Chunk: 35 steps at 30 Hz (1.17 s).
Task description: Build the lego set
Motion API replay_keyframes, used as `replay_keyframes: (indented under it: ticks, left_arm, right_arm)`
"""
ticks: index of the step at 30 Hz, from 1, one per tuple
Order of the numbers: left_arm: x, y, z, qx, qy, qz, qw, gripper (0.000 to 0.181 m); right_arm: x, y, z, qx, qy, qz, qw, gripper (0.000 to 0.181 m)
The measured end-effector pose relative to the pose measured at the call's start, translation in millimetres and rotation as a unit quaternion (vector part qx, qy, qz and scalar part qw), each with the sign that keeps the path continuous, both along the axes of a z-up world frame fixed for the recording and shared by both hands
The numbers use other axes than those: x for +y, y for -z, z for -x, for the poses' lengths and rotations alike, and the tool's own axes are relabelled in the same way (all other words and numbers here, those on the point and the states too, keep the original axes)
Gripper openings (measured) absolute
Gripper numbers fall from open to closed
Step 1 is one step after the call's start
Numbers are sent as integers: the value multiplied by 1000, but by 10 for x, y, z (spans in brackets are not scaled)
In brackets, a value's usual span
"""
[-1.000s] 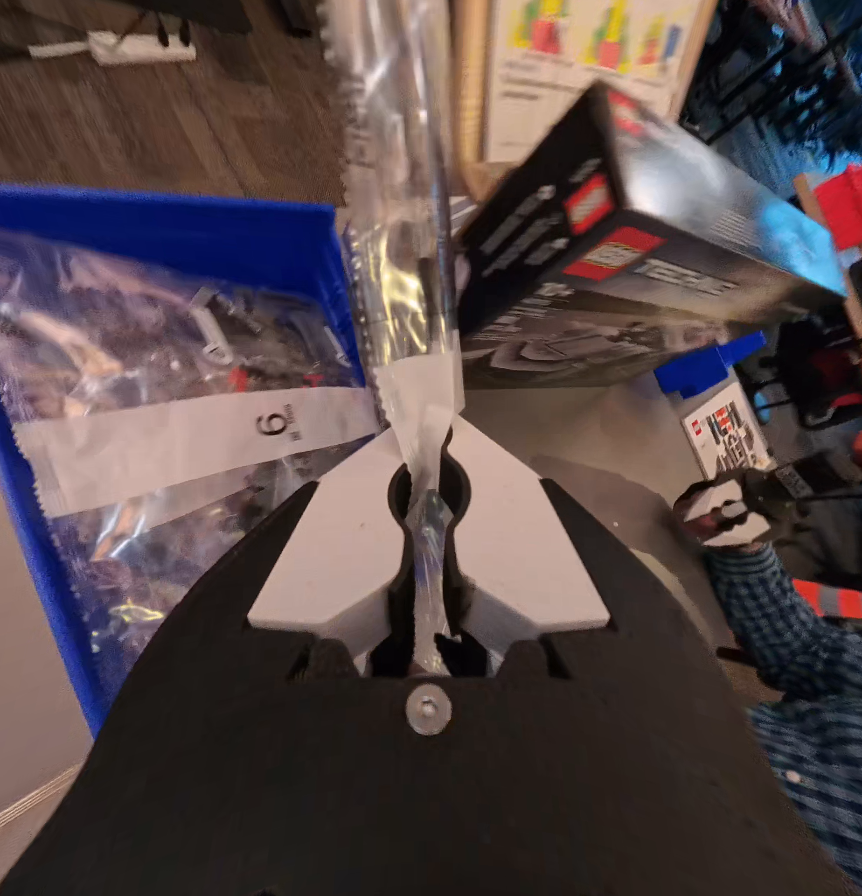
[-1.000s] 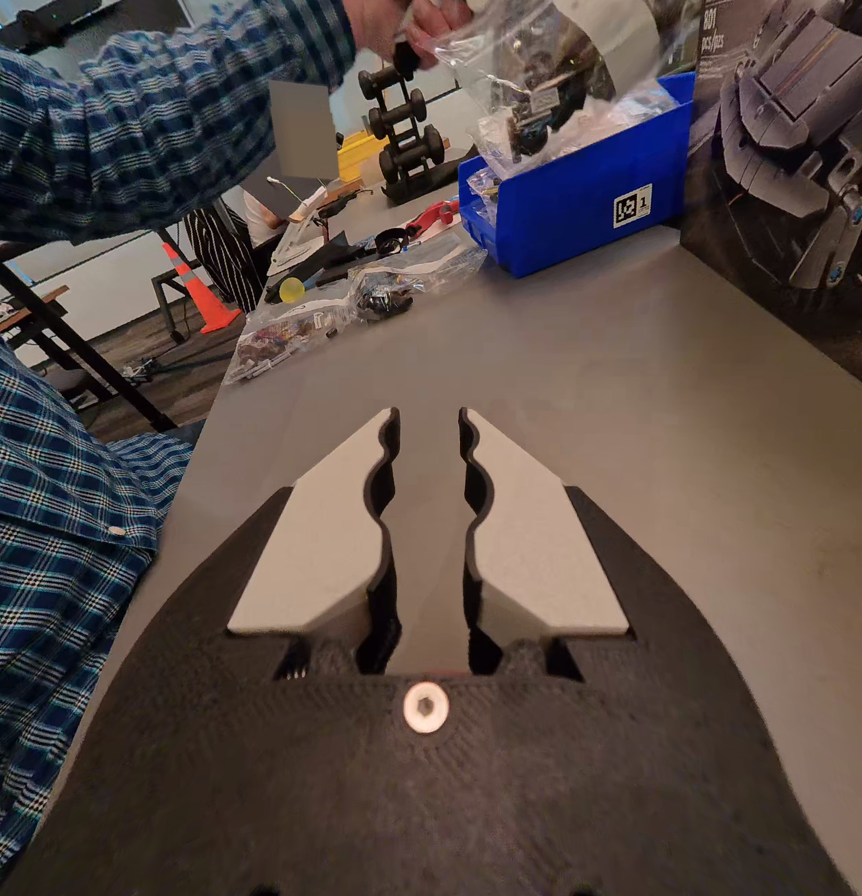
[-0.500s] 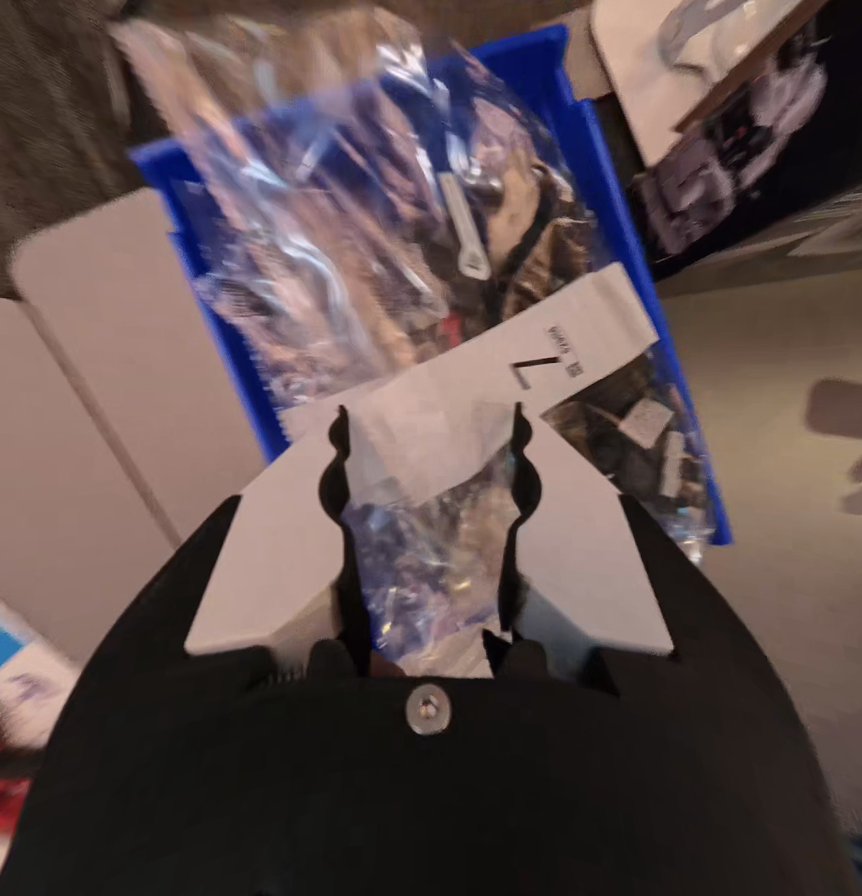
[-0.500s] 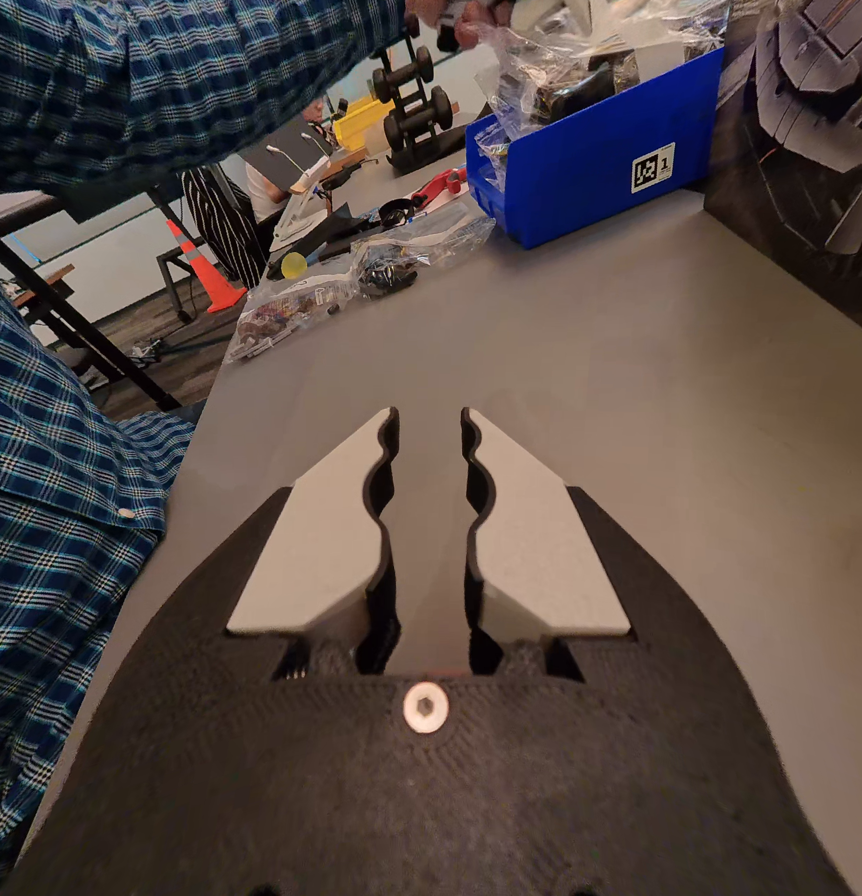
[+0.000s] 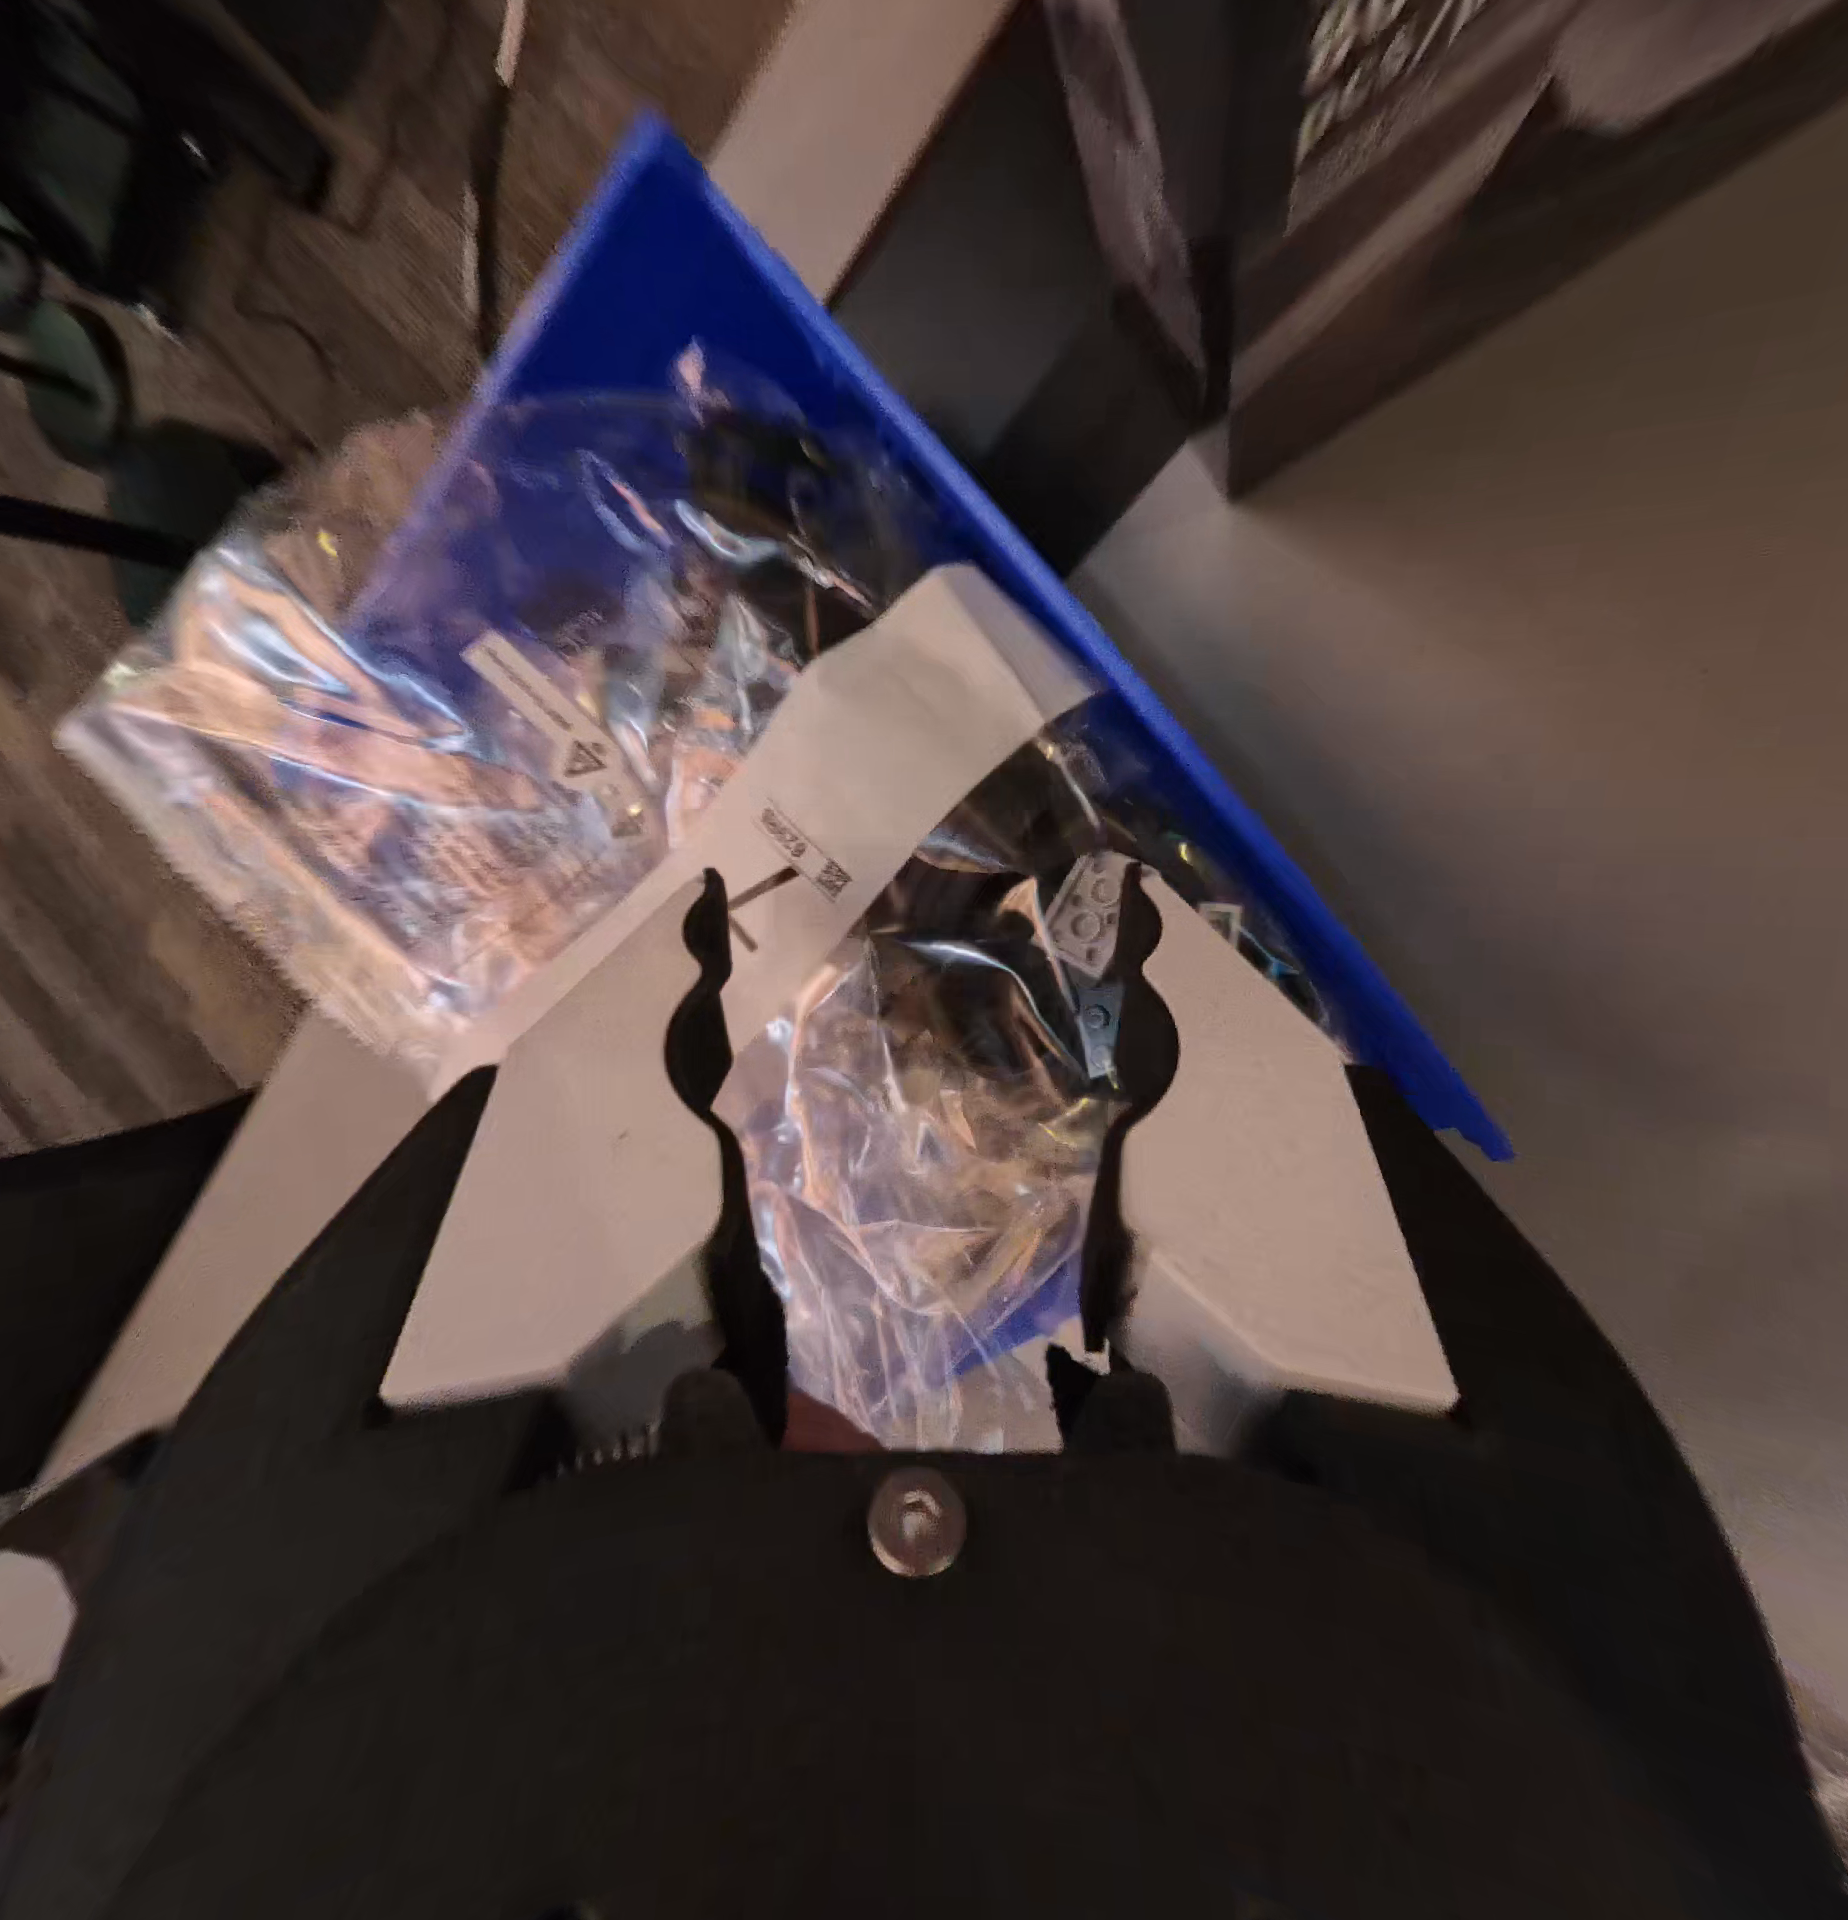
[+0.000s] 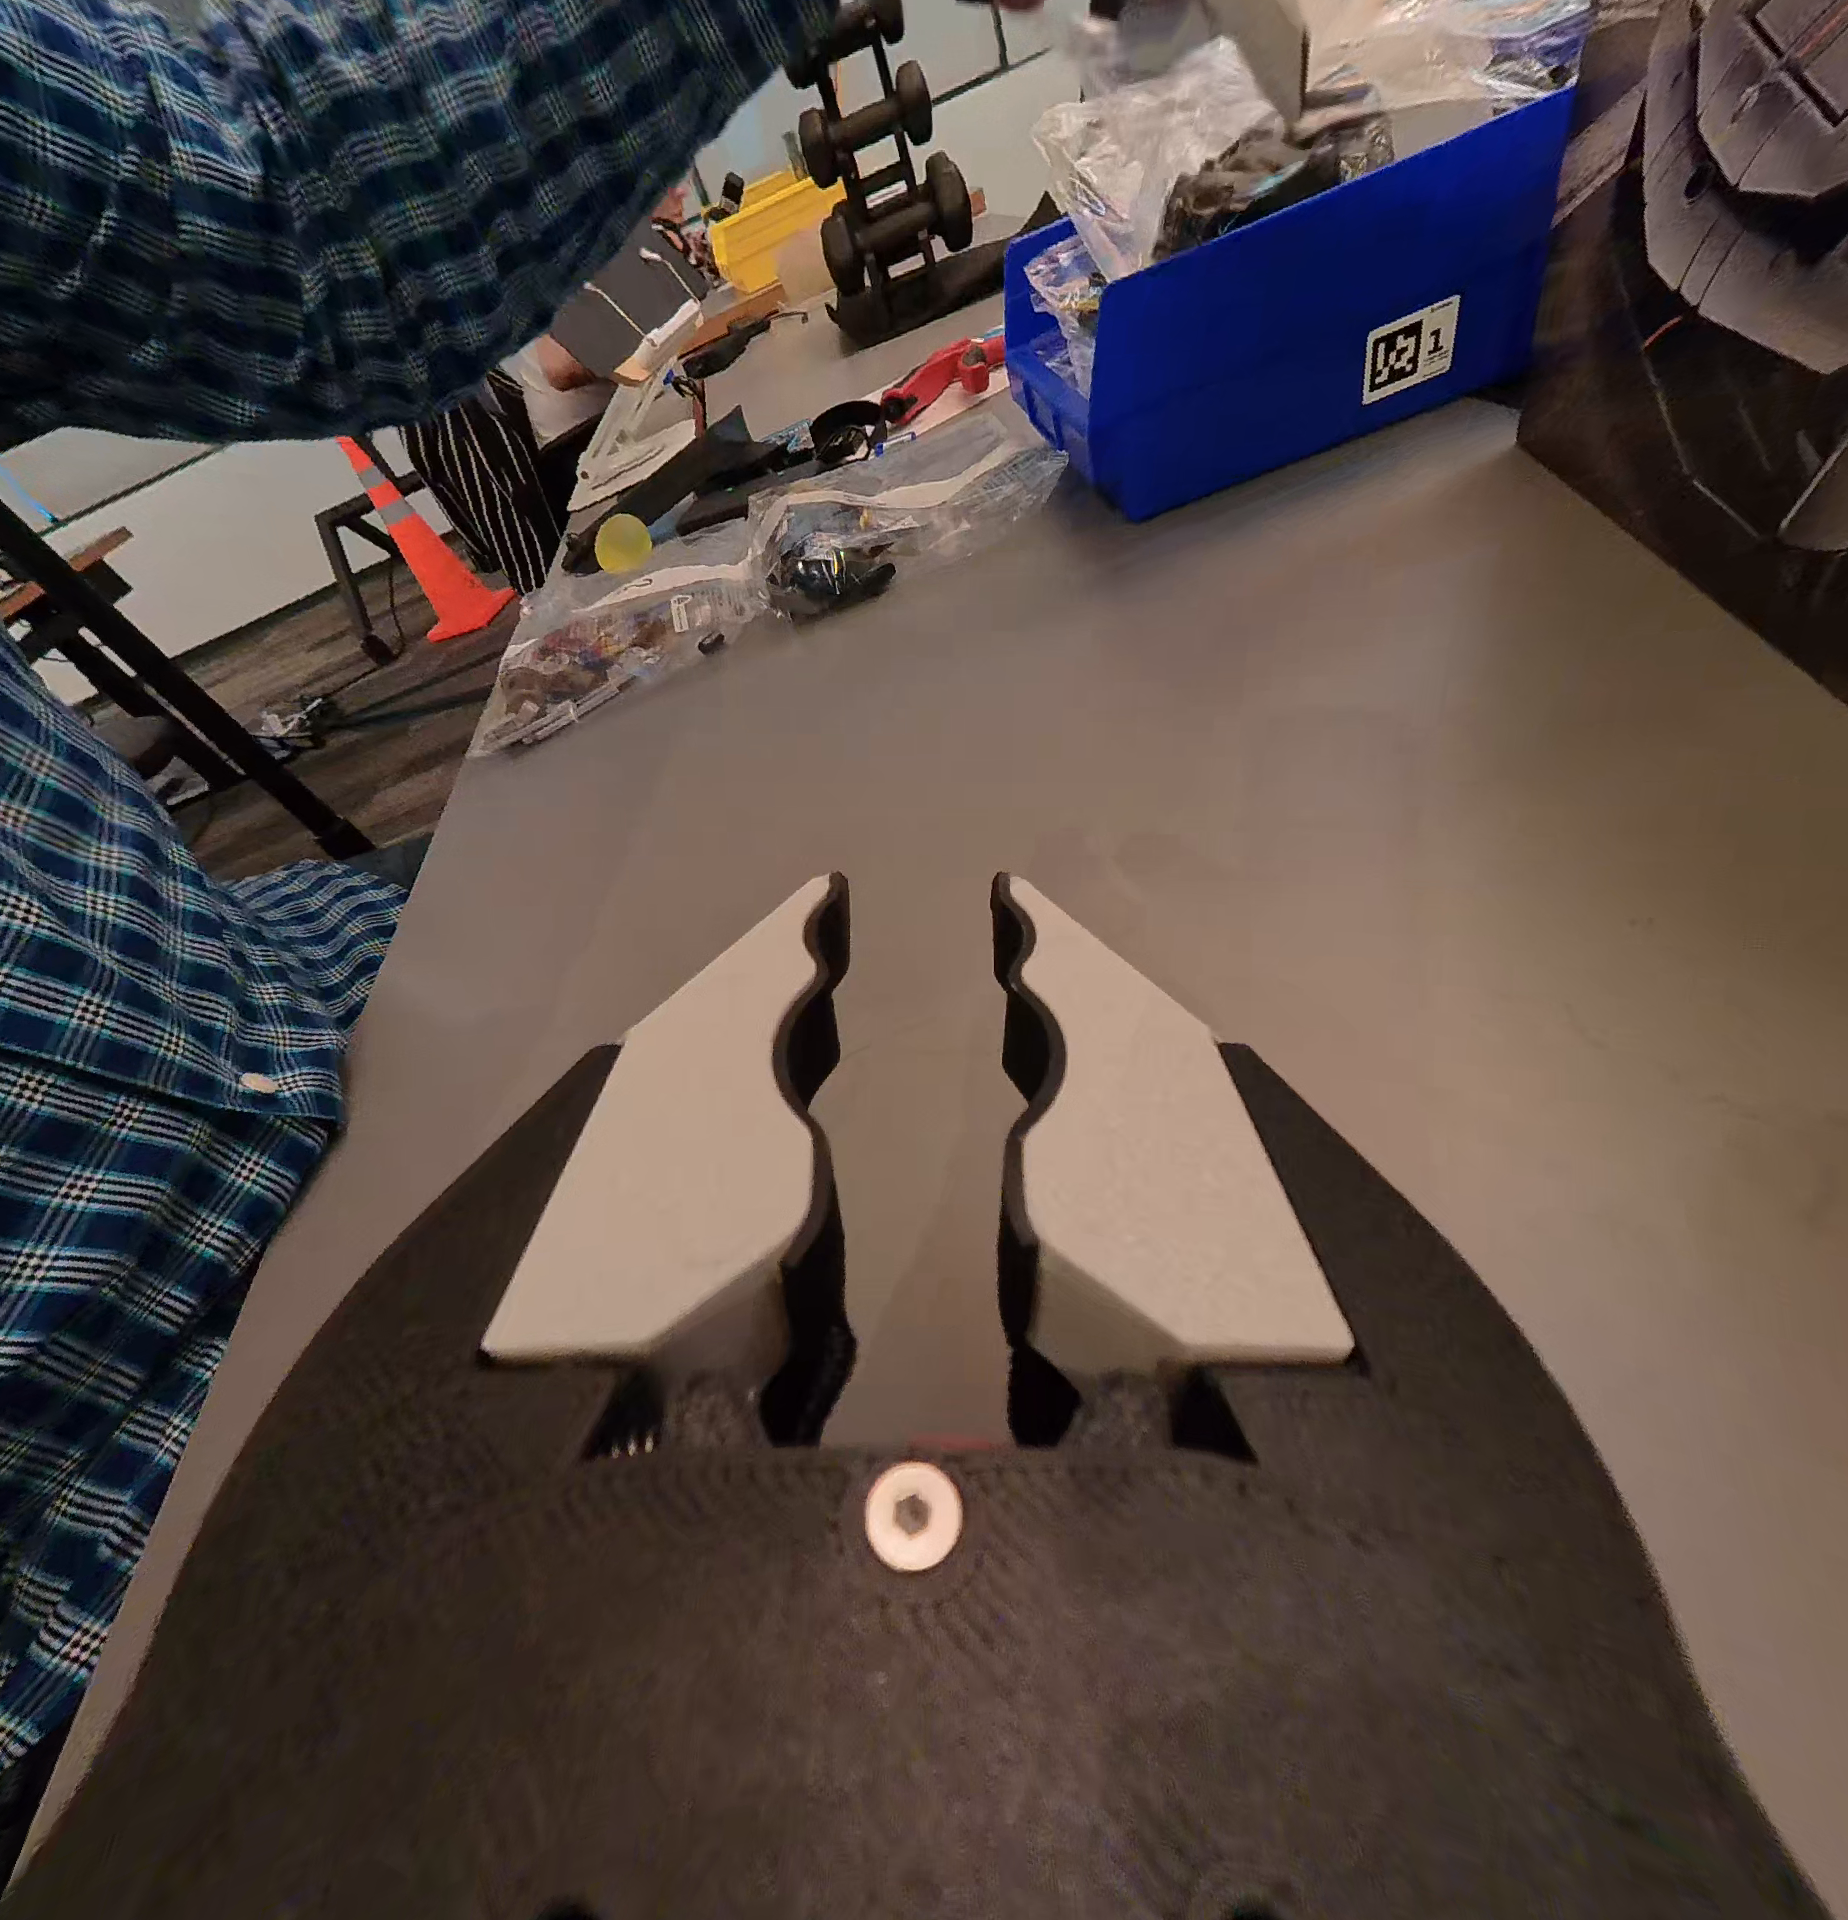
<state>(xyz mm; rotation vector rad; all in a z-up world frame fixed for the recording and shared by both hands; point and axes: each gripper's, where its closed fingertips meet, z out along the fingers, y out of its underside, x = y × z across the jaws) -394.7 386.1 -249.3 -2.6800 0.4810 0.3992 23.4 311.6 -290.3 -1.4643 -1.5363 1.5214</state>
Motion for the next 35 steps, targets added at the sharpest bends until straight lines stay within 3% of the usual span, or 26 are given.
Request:
replay_keyframes:
  ticks: [1,8,13,15,20,23,26,30,35]
  left_arm:
    - [-24,81,54,-7,-8,10,1000,72]
    - [-92,222,131,-139,-8,6,990,66]
    - [-55,283,96,-176,13,-23,984,69]
    - [-94,189,97,-150,23,-34,988,89]
    - [-342,-412,78,-86,34,-112,989,99]
    - [-764,-861,-19,-36,36,-160,986,105]
    - [-1369,-1033,-154,-15,17,-177,984,103]
    - [-2302,-700,-237,9,-25,-141,990,95]
    - [-3405,85,-336,-63,-113,-67,989,99]
  right_arm:
    - [8,-8,-9,1,1,0,1000,25]
    - [23,-20,-32,2,-1,2,1000,25]
    - [-11,-3,-17,-1,-4,-2,1000,25]
    - [-17,-12,-17,1,-4,-2,1000,26]
    - [-32,-33,-2,4,-2,-7,1000,31]
    - [-67,0,45,-9,2,-15,1000,36]
    - [-207,24,157,-31,-9,-8,999,46]
    - [-570,99,403,-69,-43,-17,997,54]
    - [-1265,147,832,-98,-111,-13,989,65]
